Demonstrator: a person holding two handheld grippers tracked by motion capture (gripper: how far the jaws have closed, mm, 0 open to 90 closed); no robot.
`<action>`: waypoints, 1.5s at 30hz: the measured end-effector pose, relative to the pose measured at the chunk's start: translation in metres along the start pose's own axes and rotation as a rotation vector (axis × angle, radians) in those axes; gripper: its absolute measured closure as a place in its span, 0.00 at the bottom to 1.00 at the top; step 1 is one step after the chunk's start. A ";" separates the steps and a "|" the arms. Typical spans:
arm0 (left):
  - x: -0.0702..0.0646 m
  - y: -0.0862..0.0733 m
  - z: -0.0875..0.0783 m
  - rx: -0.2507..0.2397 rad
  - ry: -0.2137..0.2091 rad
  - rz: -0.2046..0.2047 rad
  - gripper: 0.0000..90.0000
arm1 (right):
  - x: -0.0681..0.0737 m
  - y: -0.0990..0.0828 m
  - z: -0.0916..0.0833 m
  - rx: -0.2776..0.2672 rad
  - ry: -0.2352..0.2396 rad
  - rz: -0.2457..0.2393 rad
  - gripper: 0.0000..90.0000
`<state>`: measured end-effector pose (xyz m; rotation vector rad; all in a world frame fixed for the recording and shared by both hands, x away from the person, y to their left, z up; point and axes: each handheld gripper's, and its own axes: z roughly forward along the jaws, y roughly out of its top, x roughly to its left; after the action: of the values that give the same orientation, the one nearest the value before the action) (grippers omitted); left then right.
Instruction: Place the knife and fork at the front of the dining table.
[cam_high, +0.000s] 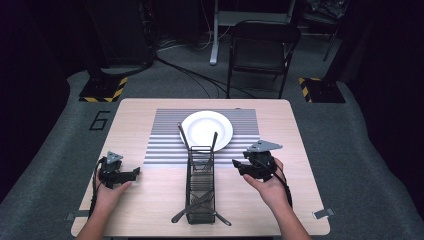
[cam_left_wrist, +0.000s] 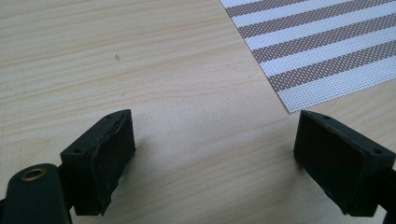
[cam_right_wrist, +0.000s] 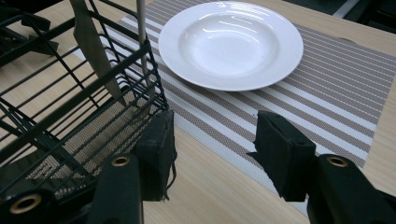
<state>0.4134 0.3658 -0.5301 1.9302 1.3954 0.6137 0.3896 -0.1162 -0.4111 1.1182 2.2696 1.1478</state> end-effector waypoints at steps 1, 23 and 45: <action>0.000 0.000 0.000 0.000 0.000 0.000 0.14 | 0.001 0.002 0.001 -0.001 0.004 0.000 0.53; 0.000 0.000 0.000 0.000 -0.003 -0.001 0.14 | 0.014 0.030 0.012 -0.012 0.052 -0.025 0.58; 0.000 0.000 0.000 0.000 -0.003 0.000 0.14 | 0.025 0.048 0.030 -0.003 0.115 -0.043 0.68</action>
<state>0.4133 0.3655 -0.5302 1.9305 1.3929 0.6106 0.4160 -0.0645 -0.3900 1.0205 2.3652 1.2279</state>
